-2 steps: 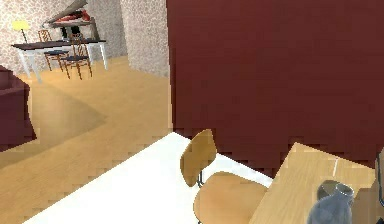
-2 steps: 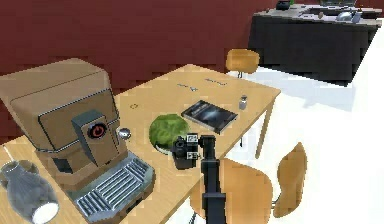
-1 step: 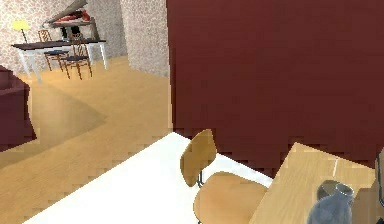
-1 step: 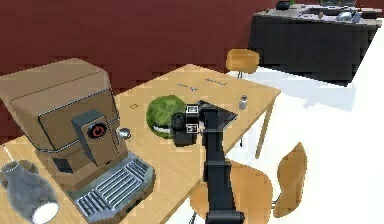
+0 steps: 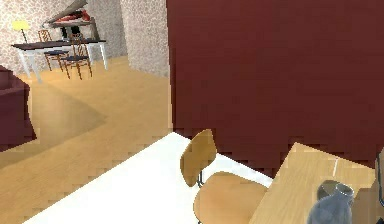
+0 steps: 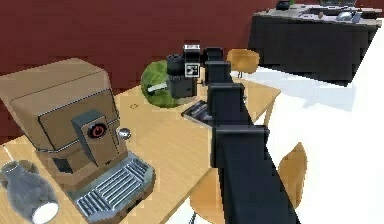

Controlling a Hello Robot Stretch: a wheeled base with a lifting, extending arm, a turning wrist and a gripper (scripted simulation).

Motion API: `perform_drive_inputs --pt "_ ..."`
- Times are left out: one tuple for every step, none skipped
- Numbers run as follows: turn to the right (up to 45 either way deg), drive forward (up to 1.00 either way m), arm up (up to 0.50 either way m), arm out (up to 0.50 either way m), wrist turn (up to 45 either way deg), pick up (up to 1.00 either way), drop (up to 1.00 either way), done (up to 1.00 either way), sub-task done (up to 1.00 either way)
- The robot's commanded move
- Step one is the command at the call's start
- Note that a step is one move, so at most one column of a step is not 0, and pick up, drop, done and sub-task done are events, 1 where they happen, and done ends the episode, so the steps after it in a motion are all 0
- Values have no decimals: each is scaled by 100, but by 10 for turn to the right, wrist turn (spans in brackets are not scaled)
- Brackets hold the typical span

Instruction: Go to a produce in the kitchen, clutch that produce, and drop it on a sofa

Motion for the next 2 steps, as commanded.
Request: perform_drive_inputs --pt "0 0 0 0 -450 0 0 0 0" --pt "0 0 0 0 -450 0 0 0 0"
